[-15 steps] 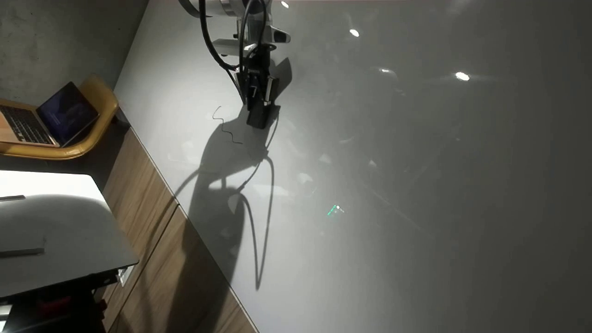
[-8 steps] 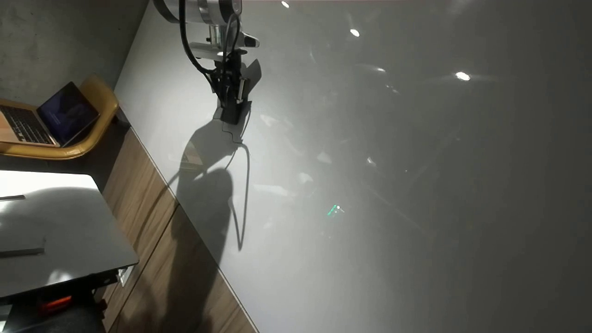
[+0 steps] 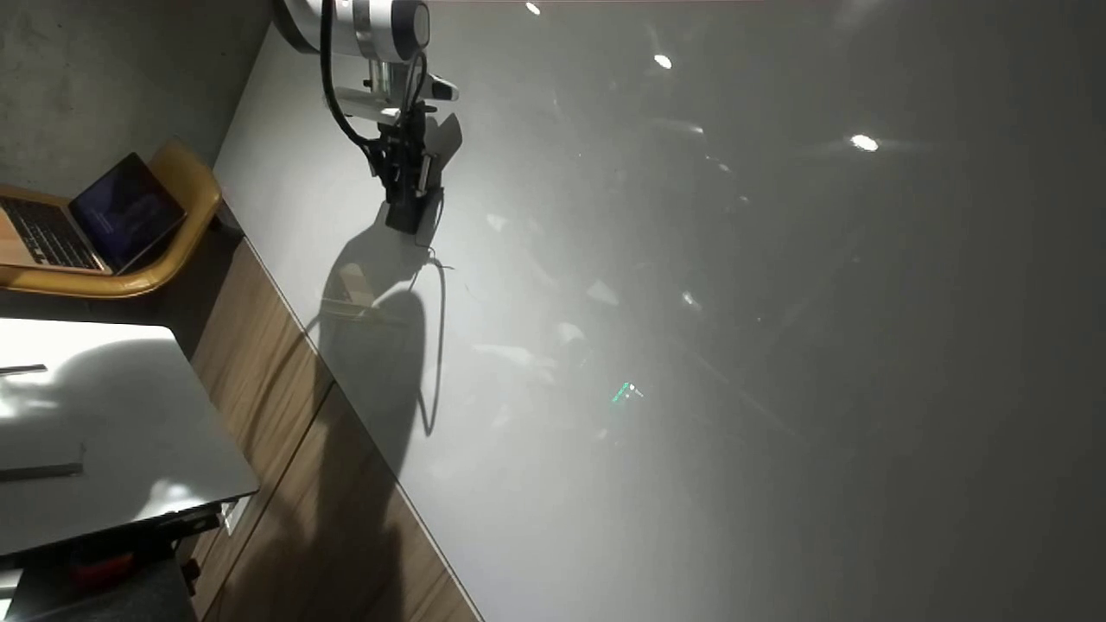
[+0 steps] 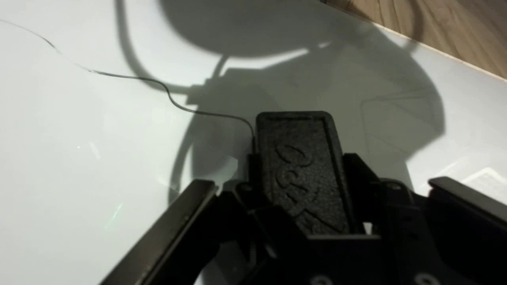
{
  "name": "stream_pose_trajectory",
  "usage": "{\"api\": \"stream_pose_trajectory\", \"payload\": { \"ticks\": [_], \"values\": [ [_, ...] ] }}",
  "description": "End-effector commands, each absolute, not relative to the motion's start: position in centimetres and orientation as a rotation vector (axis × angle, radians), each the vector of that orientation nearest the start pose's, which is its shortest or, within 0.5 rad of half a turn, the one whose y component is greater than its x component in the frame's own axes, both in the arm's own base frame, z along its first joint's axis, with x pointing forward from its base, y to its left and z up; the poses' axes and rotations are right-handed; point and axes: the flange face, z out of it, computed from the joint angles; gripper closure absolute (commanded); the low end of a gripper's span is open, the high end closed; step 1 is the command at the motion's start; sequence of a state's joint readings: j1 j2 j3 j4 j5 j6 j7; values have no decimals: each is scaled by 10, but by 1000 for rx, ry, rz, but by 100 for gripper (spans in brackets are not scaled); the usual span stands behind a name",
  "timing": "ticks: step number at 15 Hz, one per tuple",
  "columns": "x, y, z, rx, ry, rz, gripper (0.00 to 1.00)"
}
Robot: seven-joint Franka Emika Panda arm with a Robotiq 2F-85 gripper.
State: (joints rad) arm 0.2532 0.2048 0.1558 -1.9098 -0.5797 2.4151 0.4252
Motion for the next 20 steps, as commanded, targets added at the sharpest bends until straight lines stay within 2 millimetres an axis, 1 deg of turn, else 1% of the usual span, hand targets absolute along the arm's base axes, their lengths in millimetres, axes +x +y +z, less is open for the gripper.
{"api": "stream_pose_trajectory", "payload": {
  "ticks": [1, 3, 7, 9, 12, 15, 17, 20],
  "values": [
    [608, 265, 435, -3216, -576, -779, 71],
    [615, 266, 438, -3207, -531, -757, 71],
    [634, 244, 430, -3237, -406, -694, 71],
    [638, 236, 432, -3239, -351, -682, 71],
    [635, 234, 436, -3242, -297, -697, 71],
    [634, 232, 430, -3255, -259, -700, 71],
    [636, 221, 428, -3263, -223, -697, 71],
    [640, 196, 424, -3283, -164, -684, 71]
  ]
}}
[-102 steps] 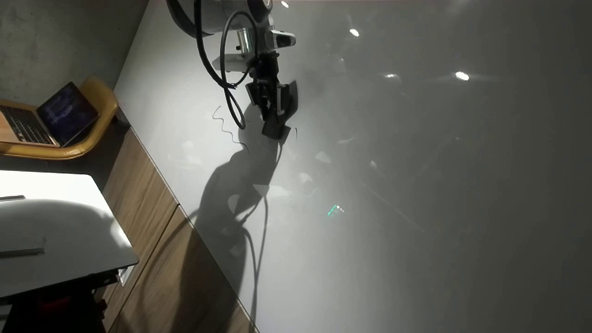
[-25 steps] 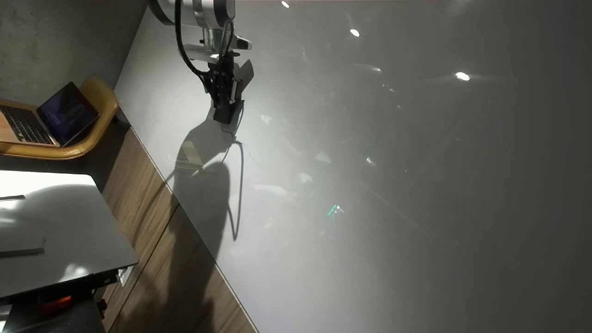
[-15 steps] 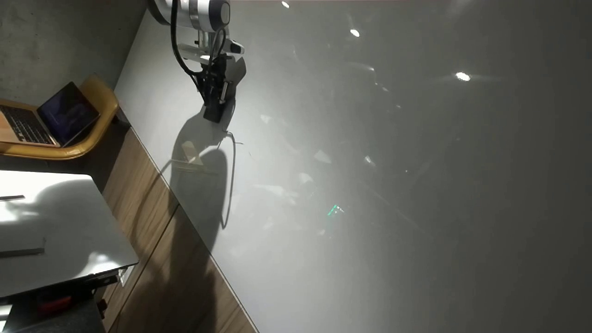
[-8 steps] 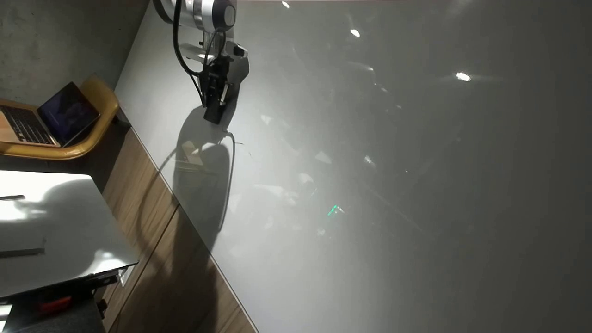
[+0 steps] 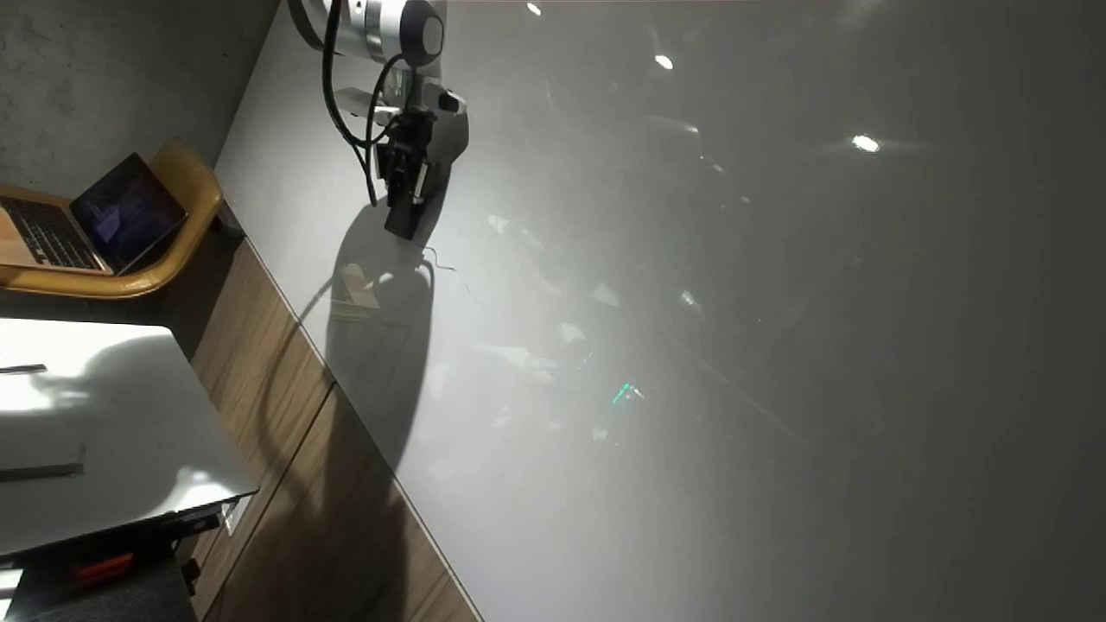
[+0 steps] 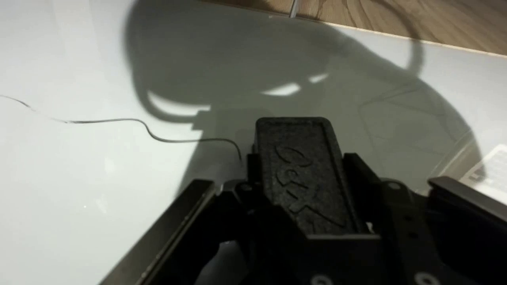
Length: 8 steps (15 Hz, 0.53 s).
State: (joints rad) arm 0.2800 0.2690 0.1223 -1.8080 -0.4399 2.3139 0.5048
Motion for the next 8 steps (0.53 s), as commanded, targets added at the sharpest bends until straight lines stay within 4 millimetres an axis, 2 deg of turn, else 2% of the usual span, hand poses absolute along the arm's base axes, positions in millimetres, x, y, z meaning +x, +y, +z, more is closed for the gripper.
{"api": "stream_pose_trajectory", "payload": {
  "ticks": [1, 4, 8],
  "values": [
    [641, 188, 422, -3292, -148, -683, 71],
    [640, 154, 420, -3319, -79, -673, 71],
    [632, 90, 421, -3362, 64, -669, 71]
  ]
}}
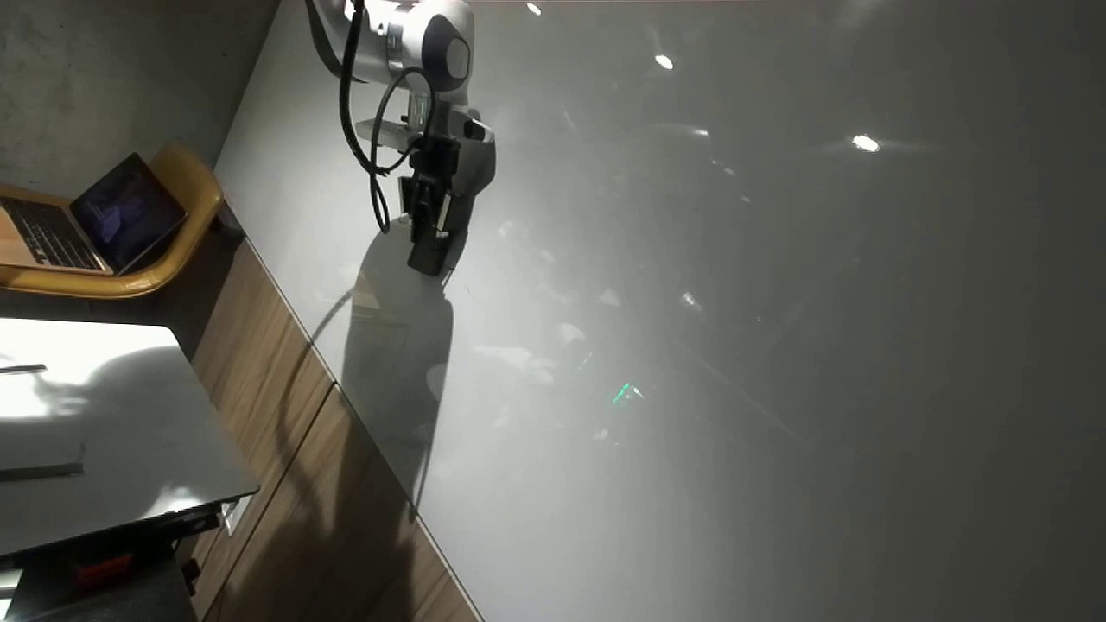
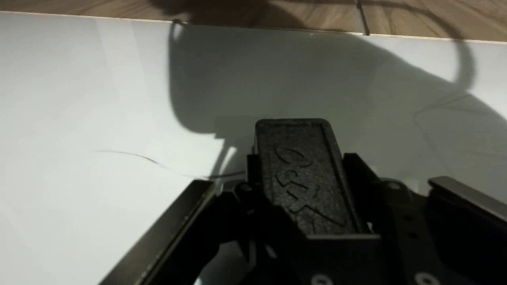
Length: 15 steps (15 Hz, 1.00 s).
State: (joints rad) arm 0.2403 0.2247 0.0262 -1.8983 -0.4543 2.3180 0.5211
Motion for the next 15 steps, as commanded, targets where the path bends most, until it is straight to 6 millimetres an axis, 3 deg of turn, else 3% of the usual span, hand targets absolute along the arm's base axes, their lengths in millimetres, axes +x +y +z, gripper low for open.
{"api": "stream_pose_trajectory", "payload": {
  "ticks": [1, 5, 7, 10, 15],
  "values": [
    [629, 70, 424, -3370, 106, -671, 71],
    [621, -7, 435, -3395, 247, -687, 71],
    [614, -29, 442, -3383, 297, -700, 71],
    [593, -18, 440, -3339, 273, -728, 71],
    [578, 17, 399, -3302, 147, -706, 71]
  ]
}}
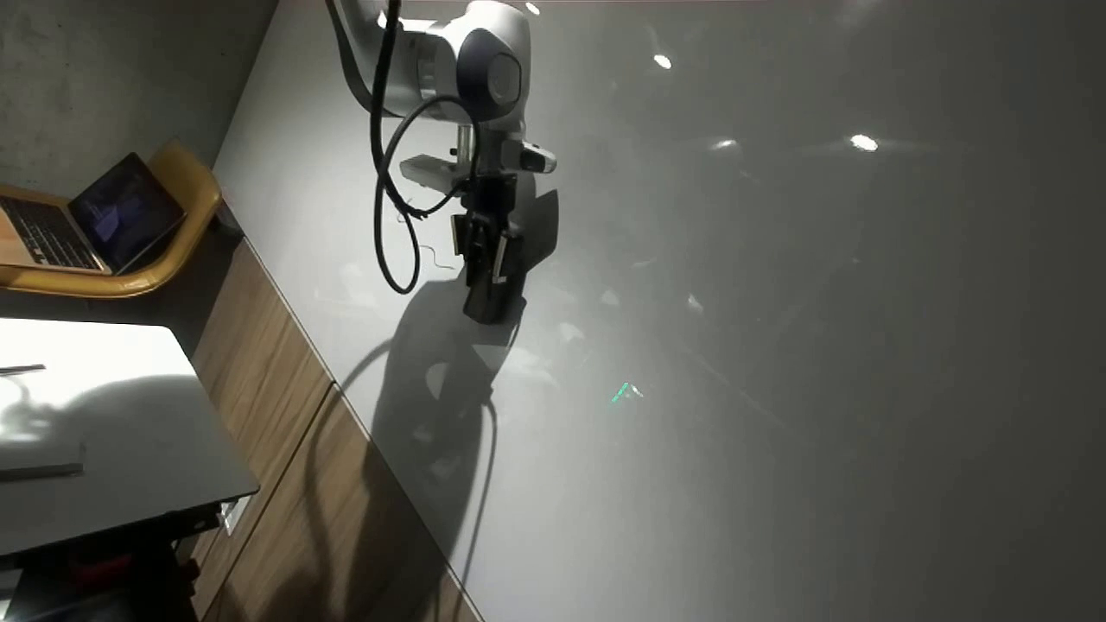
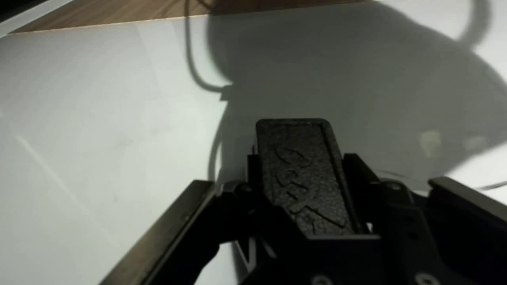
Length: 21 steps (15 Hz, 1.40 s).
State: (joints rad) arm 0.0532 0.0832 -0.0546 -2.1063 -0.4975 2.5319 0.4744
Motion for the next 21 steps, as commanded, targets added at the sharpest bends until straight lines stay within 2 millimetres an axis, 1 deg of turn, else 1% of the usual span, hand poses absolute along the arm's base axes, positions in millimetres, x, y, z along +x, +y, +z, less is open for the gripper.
{"api": "stream_pose_trajectory", "payload": {
  "ticks": [1, 2, 4, 6, 7, 9, 11, 14, 17, 19, 21],
  "values": [
    [579, 15, 391, -3298, 144, -696, 71],
    [581, 9, 384, -3296, 149, -686, 71],
    [587, -7, 377, -3303, 169, -685, 71],
    [596, -25, 381, -3311, 200, -709, 71],
    [601, -33, 388, -3313, 216, -725, 71],
    [612, -39, 402, -3309, 232, -765, 71],
    [616, -27, 407, -3310, 213, -765, 71],
    [621, 5, 412, -3304, 171, -753, 71],
    [624, 41, 422, -3308, 98, -753, 71],
    [625, 71, 431, -3302, 45, -758, 71],
    [627, 100, 436, -3302, -12, -761, 71]
  ]
}}
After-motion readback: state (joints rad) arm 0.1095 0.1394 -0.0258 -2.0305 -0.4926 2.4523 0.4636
